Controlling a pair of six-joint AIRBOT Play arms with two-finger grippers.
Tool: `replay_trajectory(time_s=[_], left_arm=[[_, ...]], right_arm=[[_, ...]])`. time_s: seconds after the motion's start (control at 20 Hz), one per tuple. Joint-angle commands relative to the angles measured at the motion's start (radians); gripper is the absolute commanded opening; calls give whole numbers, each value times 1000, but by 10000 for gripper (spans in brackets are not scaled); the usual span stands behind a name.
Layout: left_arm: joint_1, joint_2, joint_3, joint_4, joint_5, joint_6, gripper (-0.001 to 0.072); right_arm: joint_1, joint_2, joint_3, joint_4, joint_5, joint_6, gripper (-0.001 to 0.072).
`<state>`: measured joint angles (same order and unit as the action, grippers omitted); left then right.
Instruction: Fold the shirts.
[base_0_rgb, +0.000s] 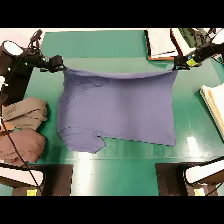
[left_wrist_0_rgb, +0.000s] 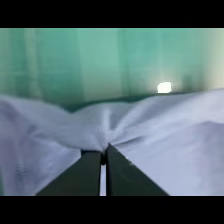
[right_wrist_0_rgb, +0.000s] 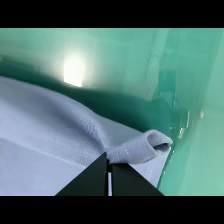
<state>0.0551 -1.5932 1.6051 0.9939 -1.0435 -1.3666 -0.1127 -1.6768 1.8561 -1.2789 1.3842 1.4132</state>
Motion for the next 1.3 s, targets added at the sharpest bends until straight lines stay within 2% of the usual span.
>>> replay_trajectory(time_s=[0.0, 0.15, 0.45, 0.5, 0.55, 0.6, 0.75, 0.8, 1.1, 1.25], left_arm=[[-2, -23, 2, 80, -84, 32, 23], [-2, -26, -31, 166, -154, 32, 23], [-2, -26, -177, 167, -116, 32, 25], [-2, -26, -181, 167, -122, 31, 74], [-1, -24, -179, 172, -135, 11, 379], [6, -18, -171, 174, -170, -21, 495], [53, 53, -186, 179, -311, -11, 495], [69, 106, -235, 183, -319, -11, 496], [97, 528, -797, 237, -246, -41, 497], [97, 632, -996, 231, -235, -73, 497]], right_arm=[[3, -14, 10, -8, 51, -21, 17], [3, 48, -154, -8, 27, -31, 17], [3, 117, -439, 13, -94, -22, 18], [3, 126, -461, 40, -111, -22, 51], [1, 138, -475, 60, -125, -22, 247], [-5, 155, -485, 83, -123, -22, 382], [-11, 260, -549, 117, -85, -40, 381], [-11, 318, -594, 118, -91, -47, 381], [-11, 589, -789, 136, -149, -53, 381], [-11, 647, -809, 136, -156, -53, 380]])
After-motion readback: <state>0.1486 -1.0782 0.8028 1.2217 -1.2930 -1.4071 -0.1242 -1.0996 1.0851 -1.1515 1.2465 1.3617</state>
